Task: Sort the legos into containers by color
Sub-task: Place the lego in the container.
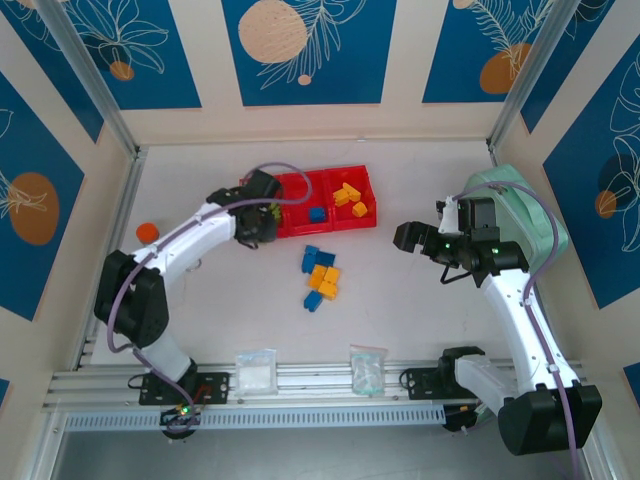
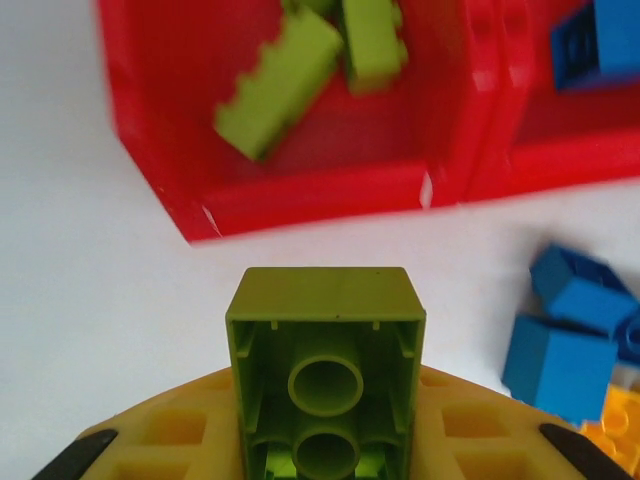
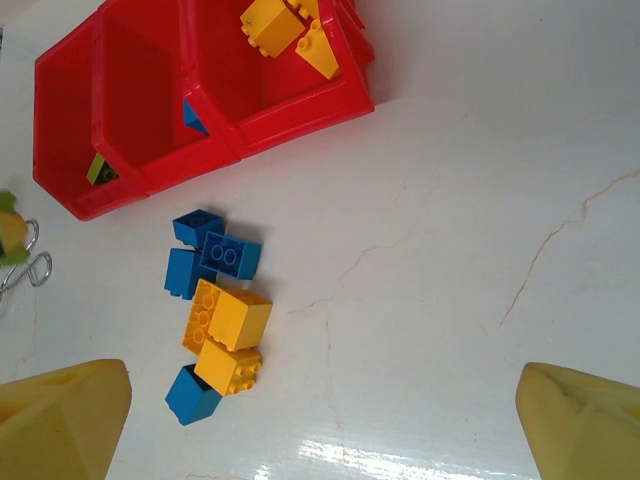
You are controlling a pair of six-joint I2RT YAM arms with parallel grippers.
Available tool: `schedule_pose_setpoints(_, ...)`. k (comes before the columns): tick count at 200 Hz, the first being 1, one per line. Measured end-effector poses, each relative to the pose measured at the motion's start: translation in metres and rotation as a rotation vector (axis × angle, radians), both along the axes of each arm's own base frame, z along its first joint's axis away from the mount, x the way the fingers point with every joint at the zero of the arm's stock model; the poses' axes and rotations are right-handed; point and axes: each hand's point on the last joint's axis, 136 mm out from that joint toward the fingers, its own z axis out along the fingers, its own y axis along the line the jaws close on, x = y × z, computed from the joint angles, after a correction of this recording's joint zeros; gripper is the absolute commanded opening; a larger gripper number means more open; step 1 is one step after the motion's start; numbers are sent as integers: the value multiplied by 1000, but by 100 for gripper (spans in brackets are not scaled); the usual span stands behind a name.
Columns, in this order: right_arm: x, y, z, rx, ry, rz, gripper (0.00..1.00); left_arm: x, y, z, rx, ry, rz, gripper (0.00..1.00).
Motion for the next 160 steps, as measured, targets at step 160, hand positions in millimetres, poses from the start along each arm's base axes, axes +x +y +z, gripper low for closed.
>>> schedule_pose_setpoints(160,1,0,-2,-1,6,0,99,107,12,-9,94,-32,36,44)
